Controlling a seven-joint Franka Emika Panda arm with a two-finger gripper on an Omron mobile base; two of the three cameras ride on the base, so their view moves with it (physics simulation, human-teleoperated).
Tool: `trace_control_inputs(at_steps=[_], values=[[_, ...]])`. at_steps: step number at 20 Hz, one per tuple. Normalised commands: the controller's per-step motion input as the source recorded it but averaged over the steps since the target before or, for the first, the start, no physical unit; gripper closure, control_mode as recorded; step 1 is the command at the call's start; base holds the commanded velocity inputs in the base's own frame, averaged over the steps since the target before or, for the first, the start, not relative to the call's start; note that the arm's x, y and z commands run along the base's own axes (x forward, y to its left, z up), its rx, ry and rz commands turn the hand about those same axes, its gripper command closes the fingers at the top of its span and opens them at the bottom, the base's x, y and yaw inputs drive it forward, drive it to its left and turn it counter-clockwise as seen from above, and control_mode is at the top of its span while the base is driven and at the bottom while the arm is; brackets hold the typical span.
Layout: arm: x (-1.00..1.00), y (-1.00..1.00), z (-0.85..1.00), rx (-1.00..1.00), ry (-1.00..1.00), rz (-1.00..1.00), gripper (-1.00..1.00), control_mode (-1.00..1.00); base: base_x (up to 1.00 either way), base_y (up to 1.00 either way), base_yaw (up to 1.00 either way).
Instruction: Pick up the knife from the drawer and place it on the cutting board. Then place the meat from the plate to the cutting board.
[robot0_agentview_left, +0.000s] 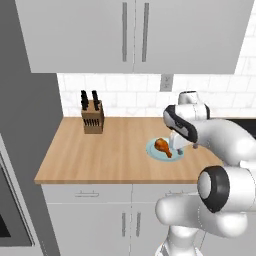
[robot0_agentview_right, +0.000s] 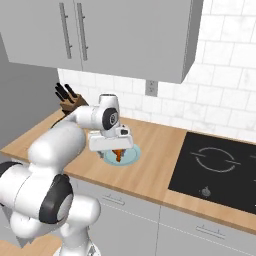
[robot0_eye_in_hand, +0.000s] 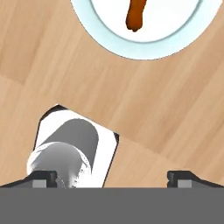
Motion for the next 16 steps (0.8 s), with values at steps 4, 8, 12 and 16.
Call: trace_control_inputs(at_steps=[4,8,12,16], values=[[1.00,0.43,-0.11,0.08,0.01,0.00,-1.00,-1.00,0.00,0.00,0.00],[0.66,0.03,-0.30,0.04,0.00,0.00,-1.00,-1.00,0.00,0.00,0.00],[0.36,0.00,-0.48,0.01,0.00,0.00,-1.00,-1.00,0.00,0.00,0.00],[0.25,0.00,-0.45,0.00,-0.05,0.00,-1.00,-1.00,0.00,0.00,0.00]])
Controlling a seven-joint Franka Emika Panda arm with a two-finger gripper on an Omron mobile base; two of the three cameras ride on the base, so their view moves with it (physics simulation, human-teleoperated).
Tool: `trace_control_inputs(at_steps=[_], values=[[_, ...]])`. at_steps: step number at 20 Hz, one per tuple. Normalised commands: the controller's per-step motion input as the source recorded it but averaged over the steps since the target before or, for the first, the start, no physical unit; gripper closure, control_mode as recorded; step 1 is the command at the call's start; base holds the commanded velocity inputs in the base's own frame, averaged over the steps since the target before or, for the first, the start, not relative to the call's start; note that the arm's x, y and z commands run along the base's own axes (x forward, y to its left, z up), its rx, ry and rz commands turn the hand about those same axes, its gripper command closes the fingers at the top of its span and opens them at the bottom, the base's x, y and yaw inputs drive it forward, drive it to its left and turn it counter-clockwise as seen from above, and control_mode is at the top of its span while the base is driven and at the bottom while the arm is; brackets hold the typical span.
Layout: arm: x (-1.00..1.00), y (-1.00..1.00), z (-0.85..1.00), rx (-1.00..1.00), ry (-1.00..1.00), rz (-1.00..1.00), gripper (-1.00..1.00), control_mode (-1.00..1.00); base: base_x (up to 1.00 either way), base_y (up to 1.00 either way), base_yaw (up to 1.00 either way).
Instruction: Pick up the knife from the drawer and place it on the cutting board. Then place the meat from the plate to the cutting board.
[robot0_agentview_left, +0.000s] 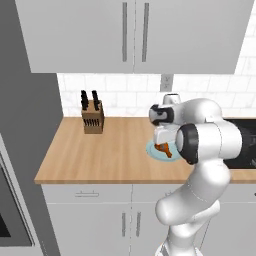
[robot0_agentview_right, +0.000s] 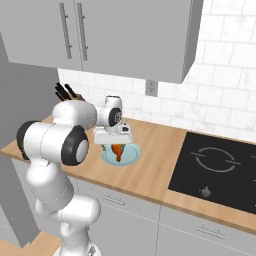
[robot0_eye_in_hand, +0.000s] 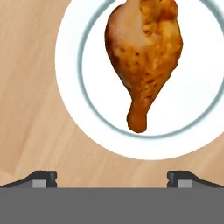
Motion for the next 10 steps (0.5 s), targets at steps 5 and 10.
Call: trace_control_inputs(at_steps=[5,10], values=[[0.21,0.00,-0.28,0.00,-0.12,0.00,-1.00,-1.00,0.00,0.00,0.00],[0.15,0.00,-0.21,0.00,-0.11,0.04,-1.00,-1.00,0.00,0.00,0.00]])
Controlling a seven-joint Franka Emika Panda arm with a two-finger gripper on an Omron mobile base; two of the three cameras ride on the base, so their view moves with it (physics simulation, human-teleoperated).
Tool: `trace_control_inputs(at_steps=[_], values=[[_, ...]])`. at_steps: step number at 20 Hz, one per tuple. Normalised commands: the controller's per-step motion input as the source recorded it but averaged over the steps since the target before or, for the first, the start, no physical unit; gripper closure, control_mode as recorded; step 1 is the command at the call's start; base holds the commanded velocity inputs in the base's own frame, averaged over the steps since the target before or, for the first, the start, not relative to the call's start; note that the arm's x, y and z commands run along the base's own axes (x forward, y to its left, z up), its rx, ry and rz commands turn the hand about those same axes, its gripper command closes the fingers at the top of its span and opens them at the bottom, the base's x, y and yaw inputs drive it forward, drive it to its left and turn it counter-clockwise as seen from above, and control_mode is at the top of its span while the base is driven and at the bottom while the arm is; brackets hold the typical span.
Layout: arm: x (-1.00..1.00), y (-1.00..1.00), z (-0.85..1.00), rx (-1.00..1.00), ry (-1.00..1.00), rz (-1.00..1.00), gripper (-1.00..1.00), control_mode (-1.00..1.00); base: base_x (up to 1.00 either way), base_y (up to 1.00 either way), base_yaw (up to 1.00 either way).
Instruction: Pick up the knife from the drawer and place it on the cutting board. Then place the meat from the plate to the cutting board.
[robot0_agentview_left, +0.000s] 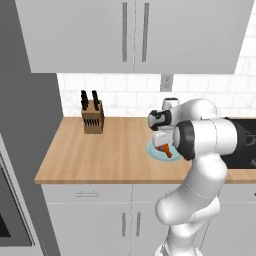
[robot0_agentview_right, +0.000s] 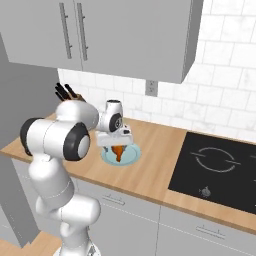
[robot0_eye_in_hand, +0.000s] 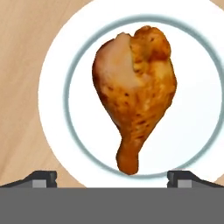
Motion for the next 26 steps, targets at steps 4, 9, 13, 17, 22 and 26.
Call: trace_control_inputs(at_steps=[4,9,13,17,22,26], values=[[0.24,0.00,-0.31,0.00,-0.15,0.06,-1.00,-1.00,0.00,0.00,0.00],[0.25,0.00,-0.38,0.00,-0.15,0.05,-1.00,-1.00,0.00,0.00,0.00],[0.34,0.00,-0.31,0.00,-0.13,0.01,-1.00,-1.00,0.00,0.00,0.00],[0.27,-0.02,-0.20,0.00,-0.11,0.00,-1.00,-1.00,0.00,0.00,0.00],[0.01,0.00,-0.06,0.02,-0.02,0.00,1.00,-1.00,0.00,0.00,0.00],[-0.08,-0.04,-0.06,0.04,0.07,0.00,1.00,-1.00,0.00,0.00,0.00]])
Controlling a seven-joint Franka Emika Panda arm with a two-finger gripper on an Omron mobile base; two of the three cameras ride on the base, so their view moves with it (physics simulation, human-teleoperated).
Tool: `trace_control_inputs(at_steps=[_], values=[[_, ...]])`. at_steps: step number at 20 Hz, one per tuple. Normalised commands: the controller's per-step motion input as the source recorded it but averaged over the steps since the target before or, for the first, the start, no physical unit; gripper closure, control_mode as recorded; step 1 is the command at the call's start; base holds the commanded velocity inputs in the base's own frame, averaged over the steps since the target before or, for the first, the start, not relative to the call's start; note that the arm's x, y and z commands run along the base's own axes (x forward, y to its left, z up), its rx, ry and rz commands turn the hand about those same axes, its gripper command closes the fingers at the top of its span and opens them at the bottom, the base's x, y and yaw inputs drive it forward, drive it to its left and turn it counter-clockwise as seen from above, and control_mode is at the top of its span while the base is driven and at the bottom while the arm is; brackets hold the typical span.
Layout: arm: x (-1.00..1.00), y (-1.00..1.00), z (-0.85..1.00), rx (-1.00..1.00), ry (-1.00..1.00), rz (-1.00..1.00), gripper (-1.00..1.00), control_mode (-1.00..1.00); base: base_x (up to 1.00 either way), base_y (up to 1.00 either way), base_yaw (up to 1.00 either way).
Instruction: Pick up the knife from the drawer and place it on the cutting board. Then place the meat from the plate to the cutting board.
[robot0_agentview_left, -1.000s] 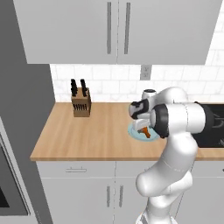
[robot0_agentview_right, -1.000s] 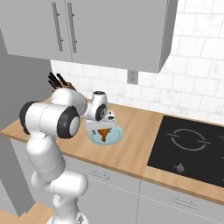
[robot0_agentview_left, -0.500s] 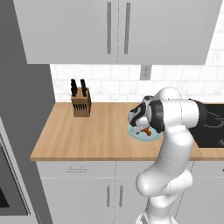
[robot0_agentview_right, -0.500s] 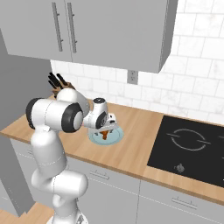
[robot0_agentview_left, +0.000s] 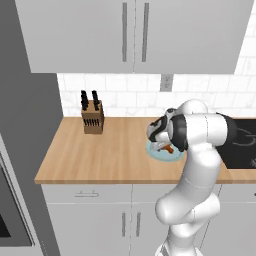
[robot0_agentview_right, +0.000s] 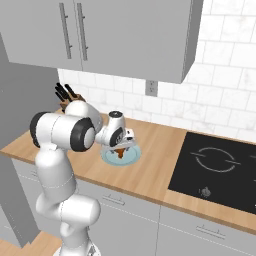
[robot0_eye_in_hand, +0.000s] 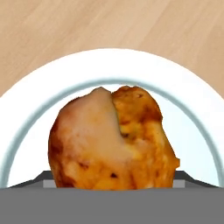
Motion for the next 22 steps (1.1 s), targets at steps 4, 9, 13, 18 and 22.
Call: trace_control_inputs(at_steps=[4,9,13,18,22], values=[[-0.76,0.00,0.71,0.00,-0.14,0.00,1.00,-1.00,0.00,0.00,0.00],[-0.81,0.00,1.00,0.00,-0.15,0.00,1.00,-1.00,0.00,0.00,0.00],[-0.51,0.04,1.00,0.00,-0.01,-0.01,1.00,-1.00,0.00,0.00,0.00],[-0.38,0.01,1.00,0.00,0.02,-0.02,1.00,-1.00,0.00,0.00,0.00],[-0.48,0.00,0.97,0.00,0.00,-0.05,1.00,-1.00,0.00,0.00,0.00]])
